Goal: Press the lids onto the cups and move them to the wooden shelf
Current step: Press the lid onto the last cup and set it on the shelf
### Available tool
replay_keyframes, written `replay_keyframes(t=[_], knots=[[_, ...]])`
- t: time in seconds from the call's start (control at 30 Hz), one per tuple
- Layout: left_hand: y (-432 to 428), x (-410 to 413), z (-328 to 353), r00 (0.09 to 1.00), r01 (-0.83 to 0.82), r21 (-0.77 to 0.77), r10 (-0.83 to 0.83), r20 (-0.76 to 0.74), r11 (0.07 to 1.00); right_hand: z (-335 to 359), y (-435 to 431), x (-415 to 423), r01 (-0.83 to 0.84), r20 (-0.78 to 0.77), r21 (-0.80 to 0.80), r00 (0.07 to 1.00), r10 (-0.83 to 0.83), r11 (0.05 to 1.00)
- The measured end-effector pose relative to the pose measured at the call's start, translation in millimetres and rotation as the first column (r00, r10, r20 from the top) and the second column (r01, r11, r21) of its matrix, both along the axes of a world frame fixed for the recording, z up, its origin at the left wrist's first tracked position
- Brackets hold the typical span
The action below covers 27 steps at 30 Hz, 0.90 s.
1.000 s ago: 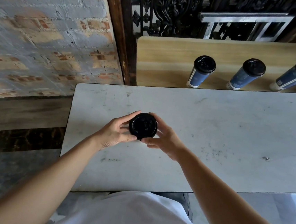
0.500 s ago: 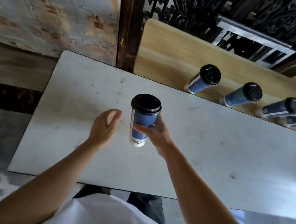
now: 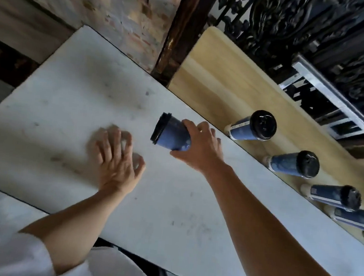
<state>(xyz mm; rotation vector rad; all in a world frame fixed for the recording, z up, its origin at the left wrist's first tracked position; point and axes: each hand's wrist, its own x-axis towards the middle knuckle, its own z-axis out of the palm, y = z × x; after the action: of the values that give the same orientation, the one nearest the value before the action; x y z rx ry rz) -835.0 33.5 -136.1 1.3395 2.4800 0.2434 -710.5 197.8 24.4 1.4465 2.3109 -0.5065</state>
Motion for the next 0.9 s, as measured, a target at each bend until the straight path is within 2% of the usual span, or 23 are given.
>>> replay_keyframes(t=[0.07, 0.13, 0.2, 0.27, 0.33, 0.43, 0.5, 0.53, 0.57, 0.6, 0.63, 0.67, 0.7, 0.73, 0.77, 0.83, 0.9], knots=[[-0.4, 1.5, -3.2, 1.000, -0.014, 0.009, 0.014, -0.006, 1.000, 10.6, 20.5, 4.5, -0.192, 0.193, 0.109, 0.967, 0.169, 0.975], [0.9, 2.1, -3.4, 0.999, -0.031, 0.036, 0.032, -0.016, 0.999, 24.6, 40.5, 5.5, -0.334, 0.356, 0.149, 0.896, 0.265, 0.931], [2.2, 2.6, -3.0, 0.998, -0.053, 0.062, 0.055, -0.026, 0.997, 38.9, 56.3, 2.1, -0.490, 0.526, 0.172, 0.779, 0.340, 0.855], [1.4, 3.1, -2.6, 0.996, -0.063, 0.089, 0.068, -0.050, 0.994, 55.2, 67.3, -5.6, -0.599, 0.687, 0.173, 0.642, 0.340, 0.782], [0.1, 2.3, -3.0, 0.995, -0.054, 0.121, 0.064, -0.081, 0.991, 69.3, 76.7, -15.7, -0.636, 0.795, 0.179, 0.542, 0.271, 0.750], [-0.3, 2.4, -3.5, 0.991, -0.053, 0.173, 0.073, -0.112, 0.984, 84.0, 75.9, -26.7, -0.637, 0.925, 0.114, 0.348, 0.152, 0.762], [0.6, 3.1, -3.5, 0.988, -0.061, 0.178, 0.085, -0.131, 0.982, 83.3, 71.7, -26.8, -0.644, 0.960, -0.026, 0.196, 0.198, 0.765], [0.8, 3.2, -3.3, 0.985, -0.065, 0.173, 0.090, -0.144, 0.983, 82.6, 70.7, -27.0, -0.647, 0.957, -0.081, 0.162, 0.241, 0.758], [0.6, 3.3, -3.5, 0.983, -0.066, 0.172, 0.093, -0.157, 0.983, 80.9, 72.0, -27.7, -0.653, 0.917, -0.119, 0.218, 0.336, 0.748], [0.0, 3.5, -3.9, 0.981, -0.065, 0.177, 0.095, -0.168, 0.982, 79.6, 72.7, -30.4, -0.611, 0.833, -0.114, 0.370, 0.411, 0.783], [-0.2, 3.3, -4.3, 0.980, -0.063, 0.184, 0.096, -0.174, 0.981, 76.4, 74.5, -36.3, -0.488, 0.746, -0.149, 0.516, 0.422, 0.860], [-0.5, 2.9, -4.6, 0.980, -0.064, 0.189, 0.098, -0.173, 0.980, 76.3, 72.2, -45.2, -0.361, 0.732, -0.246, 0.539, 0.416, 0.900], [-0.3, 2.4, -4.3, 0.981, -0.067, 0.190, 0.100, -0.168, 0.979, 75.3, 68.6, -52.8, -0.269, 0.735, -0.335, 0.525, 0.429, 0.903], [0.0, 1.7, -3.7, 0.982, -0.070, 0.189, 0.101, -0.160, 0.979, 71.9, 65.9, -59.7, -0.246, 0.709, -0.367, 0.550, 0.441, 0.897], [0.1, 1.5, -3.0, 0.983, -0.072, 0.188, 0.101, -0.153, 0.979, 68.0, 63.6, -64.4, -0.270, 0.643, -0.362, 0.621, 0.448, 0.892], [-0.4, 2.4, -1.8, 0.984, -0.073, 0.195, 0.103, -0.148, 0.978, 59.8, 65.6, -69.7, -0.386, 0.510, -0.221, 0.737, 0.444, 0.895], [-0.7, 3.4, -0.8, 0.984, -0.070, 0.218, 0.103, -0.147, 0.973, 58.2, 66.3, -71.0, -0.556, 0.581, -0.002, 0.676, 0.453, 0.831]])
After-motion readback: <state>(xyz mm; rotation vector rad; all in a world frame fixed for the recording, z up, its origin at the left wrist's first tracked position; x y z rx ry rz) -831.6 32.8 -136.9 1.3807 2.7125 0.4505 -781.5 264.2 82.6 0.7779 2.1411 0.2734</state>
